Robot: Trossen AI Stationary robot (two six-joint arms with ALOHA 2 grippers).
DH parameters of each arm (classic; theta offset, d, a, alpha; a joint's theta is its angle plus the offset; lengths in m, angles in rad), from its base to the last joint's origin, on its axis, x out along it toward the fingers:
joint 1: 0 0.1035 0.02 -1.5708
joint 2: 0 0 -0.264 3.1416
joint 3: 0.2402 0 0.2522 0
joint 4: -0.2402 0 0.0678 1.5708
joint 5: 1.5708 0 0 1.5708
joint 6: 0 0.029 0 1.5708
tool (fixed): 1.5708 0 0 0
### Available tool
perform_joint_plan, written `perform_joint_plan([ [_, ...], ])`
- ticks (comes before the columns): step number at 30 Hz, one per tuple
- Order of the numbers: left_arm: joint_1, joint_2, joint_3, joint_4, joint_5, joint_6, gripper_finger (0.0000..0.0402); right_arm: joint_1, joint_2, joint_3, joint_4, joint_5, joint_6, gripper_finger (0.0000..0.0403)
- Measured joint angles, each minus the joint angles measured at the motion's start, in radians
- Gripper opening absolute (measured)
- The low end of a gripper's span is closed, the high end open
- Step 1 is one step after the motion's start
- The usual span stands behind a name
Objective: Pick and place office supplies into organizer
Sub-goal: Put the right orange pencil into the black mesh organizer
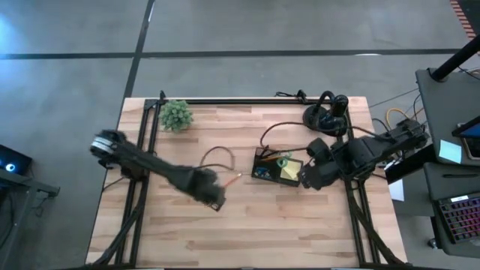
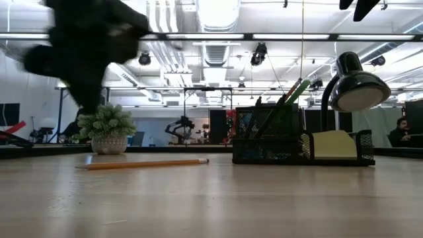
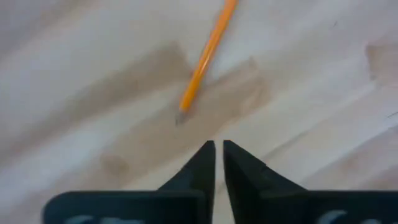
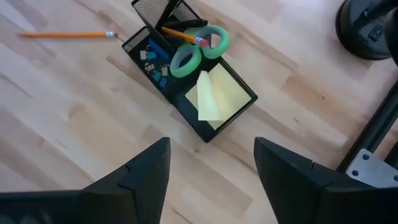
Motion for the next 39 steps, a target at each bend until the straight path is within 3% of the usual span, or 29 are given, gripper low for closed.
perform_joint_plan([
  [5,-0.105,-0.153,-0.193,0.089,-0.089,-0.358,0.0003,0.002,0.038,0.000,0.010,0.023,-0.022,0.0214],
  [10,-0.122,-0.196,-0.357,0.361,-0.130,-0.486,0.0001,-0.018,0.061,0.000,0.089,0.025,-0.094,0.0204],
  [13,-0.122,-0.179,-0.395,0.382,-0.201,-0.553,0.0001,-0.032,0.071,0.000,0.133,0.025,-0.129,0.0197],
  [17,-0.122,-0.175,-0.390,0.387,-0.222,-0.543,0.0000,-0.039,0.073,0.000,0.129,0.023,-0.125,0.0188],
  [22,-0.124,-0.143,-0.402,0.394,-0.169,-0.531,0.0000,-0.046,0.072,0.000,0.131,0.027,-0.114,0.0179],
  [27,-0.132,-0.078,-0.413,0.532,-0.131,-0.536,0.0000,-0.046,0.076,0.000,0.153,0.035,-0.121,0.0172],
  [39,-0.142,-0.094,-0.393,0.413,-0.188,-0.569,0.0000,-0.046,0.072,0.000,0.151,0.042,-0.125,0.0161],
])
